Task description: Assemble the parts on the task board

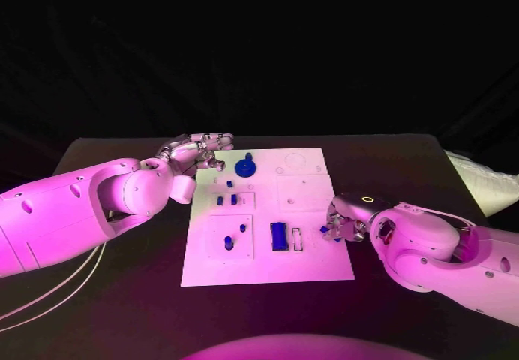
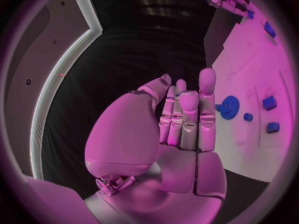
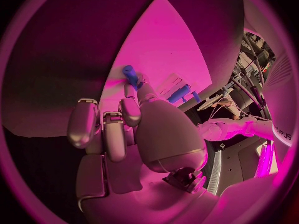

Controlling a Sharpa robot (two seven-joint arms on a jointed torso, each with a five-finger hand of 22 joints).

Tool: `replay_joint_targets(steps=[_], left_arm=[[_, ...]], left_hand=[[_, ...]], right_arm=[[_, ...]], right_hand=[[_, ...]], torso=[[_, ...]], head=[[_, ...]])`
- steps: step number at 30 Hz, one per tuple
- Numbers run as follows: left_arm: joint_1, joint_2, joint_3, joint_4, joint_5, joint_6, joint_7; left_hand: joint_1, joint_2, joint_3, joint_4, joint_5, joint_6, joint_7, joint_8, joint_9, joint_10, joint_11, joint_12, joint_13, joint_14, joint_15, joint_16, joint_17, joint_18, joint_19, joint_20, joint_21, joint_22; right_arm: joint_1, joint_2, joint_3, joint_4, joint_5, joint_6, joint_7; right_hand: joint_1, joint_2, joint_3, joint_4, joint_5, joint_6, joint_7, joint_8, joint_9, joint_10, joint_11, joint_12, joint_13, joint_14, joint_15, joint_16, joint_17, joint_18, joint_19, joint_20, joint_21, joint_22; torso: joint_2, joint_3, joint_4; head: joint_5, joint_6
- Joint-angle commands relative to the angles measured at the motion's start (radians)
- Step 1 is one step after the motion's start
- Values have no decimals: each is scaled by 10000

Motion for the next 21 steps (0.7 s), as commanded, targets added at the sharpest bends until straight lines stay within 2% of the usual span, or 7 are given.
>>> replay_joint_targets(steps=[1,3,5,9,13,18,21], left_arm=[[1,6,7,12,-36,181,42],[1,8,7,13,-36,183,43],[0,12,7,14,-37,186,43],[-1,20,7,9,-39,186,43],[-4,29,7,3,-40,186,44],[-11,38,6,-3,-41,188,45],[-16,43,6,-6,-41,190,44]], left_hand=[[45,47,-64,-10,-1,-65,-18,64,-8,-66,-1,47,10,-54,-9,-31,-9,136,-2,20,-38,-15],[47,48,-64,-12,0,-66,-18,65,-8,-68,-1,48,11,-55,-9,-31,-9,137,-3,20,-40,-16],[57,51,-65,-18,3,-70,-17,68,-8,-74,0,56,12,-56,-9,-30,-10,139,-4,20,-53,-22],[57,51,-65,-18,3,-70,-17,68,-8,-74,0,56,12,-56,-9,-30,-10,139,-4,20,-53,-22],[57,51,-65,-18,3,-70,-17,68,-8,-74,0,56,12,-56,-9,-30,-10,139,-4,20,-53,-22],[58,52,-65,-19,3,-70,-17,68,-8,-75,0,57,12,-55,-9,-29,-9,139,-4,20,-54,-23],[68,56,-63,-25,6,-74,-16,70,-8,-81,0,62,14,-55,-9,-26,-6,140,-4,20,-61,-26]], right_arm=[[-222,64,-158,-135,-434,1184,-179],[-236,77,-158,-128,-429,1071,-182],[-244,78,-158,-112,-350,862,-186],[-252,58,-157,-27,58,211,-201],[-250,24,-154,99,625,-464,-204],[-211,-29,-143,286,1604,-1738,-113],[-179,-56,-130,385,2039,-2350,-30]], right_hand=[[307,163,84,-75,8,75,6,-87,-58,-33,-73,-58,7,829,-58,-43,1552,-75,-10,6,-60,8],[245,182,160,-76,219,108,6,-116,-66,-26,-79,-61,13,831,-56,-41,1559,-76,-3,5,-56,17],[119,195,273,-47,707,152,-13,-159,-76,-7,-102,-65,19,833,-65,-40,1564,-80,19,-4,-39,49],[-175,183,544,66,1585,210,-63,-243,-87,53,-137,-37,58,842,-100,-25,1594,-91,63,-35,-3,113],[-371,124,924,150,2317,238,-78,-314,-84,95,-154,-18,94,852,-124,-4,1634,-101,103,-66,34,179],[-738,6,1464,390,2975,279,-94,-379,-60,199,-170,102,208,864,-135,23,1681,-128,180,-80,116,325],[-942,-150,1825,522,3159,327,-118,-401,-29,258,-188,166,272,871,-152,41,1711,-139,209,-89,148,379]], torso=[[1,-2,-16],[-1,-4,-21],[3,0,-17],[2,13,-8],[-1,3,7],[2,7,2],[2,4,-5]], head=[[-7,-6],[-14,-3],[-21,7],[-26,13],[-35,12],[-20,18],[-27,22]])
